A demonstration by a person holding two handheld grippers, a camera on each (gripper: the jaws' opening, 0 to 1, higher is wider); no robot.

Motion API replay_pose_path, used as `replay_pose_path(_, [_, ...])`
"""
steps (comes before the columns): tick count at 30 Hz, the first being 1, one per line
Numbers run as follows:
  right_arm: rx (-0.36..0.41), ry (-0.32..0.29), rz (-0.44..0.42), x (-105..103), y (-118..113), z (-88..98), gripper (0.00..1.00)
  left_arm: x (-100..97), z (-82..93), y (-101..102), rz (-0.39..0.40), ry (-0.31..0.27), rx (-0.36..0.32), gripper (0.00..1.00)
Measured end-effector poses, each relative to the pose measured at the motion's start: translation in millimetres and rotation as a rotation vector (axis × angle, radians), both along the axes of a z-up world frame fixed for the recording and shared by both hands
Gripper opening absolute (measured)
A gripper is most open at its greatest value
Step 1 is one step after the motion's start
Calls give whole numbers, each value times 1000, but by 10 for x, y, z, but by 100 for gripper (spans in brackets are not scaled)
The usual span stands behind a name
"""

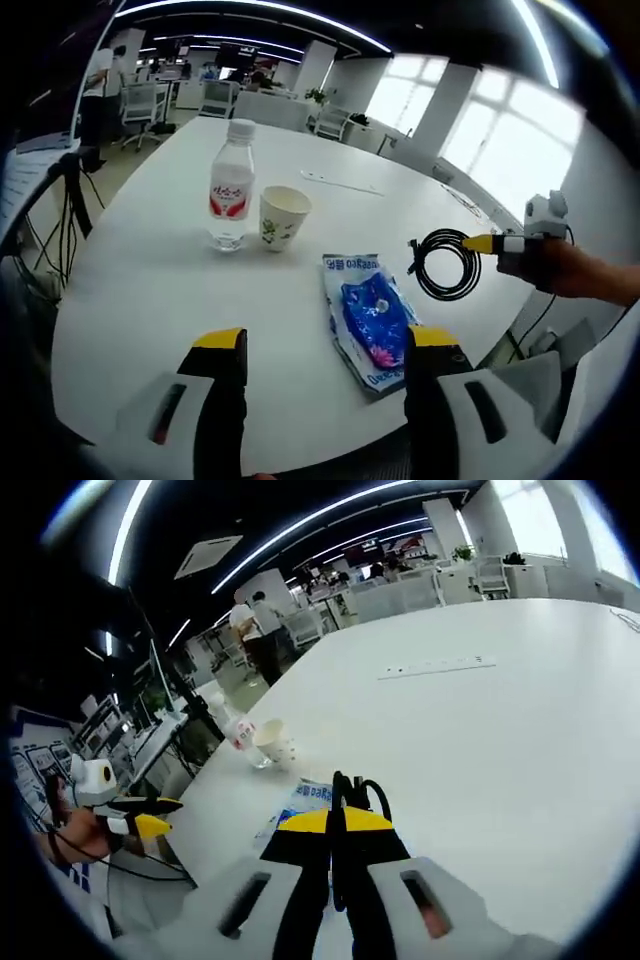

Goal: Arrange the tabletop items into an orderly group along one side of the table until the central work area is clear of visible clutter.

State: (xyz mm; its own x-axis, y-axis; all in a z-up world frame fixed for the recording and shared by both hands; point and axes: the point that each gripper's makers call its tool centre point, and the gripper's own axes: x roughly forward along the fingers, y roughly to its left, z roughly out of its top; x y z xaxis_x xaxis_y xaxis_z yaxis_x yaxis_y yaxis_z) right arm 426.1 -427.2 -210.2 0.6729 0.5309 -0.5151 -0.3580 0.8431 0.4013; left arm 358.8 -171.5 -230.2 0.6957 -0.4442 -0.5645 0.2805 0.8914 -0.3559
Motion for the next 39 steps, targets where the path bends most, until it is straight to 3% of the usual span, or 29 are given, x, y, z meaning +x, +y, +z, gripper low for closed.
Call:
replay_pose_path(9, [8, 30, -59, -81, -212, -153, 0, 2, 3, 22, -8, 4, 9, 64])
replay_pose_path(15, [70, 72, -143, -126, -374, -298, 0, 9, 12, 0, -19, 6, 13, 64])
replay_pose_path(25, [43, 81, -177, -120, -590, -382, 0, 4, -11, -20, -24, 13, 17, 64])
replay_pose_path(37, [-42, 111, -162, -75, -747, -575, 0, 31, -1, -4, -9, 10, 17, 64])
replay_pose_path(39, [-130, 131, -125, -114, -792, -672, 0, 35, -6, 4, -6, 11, 19, 64])
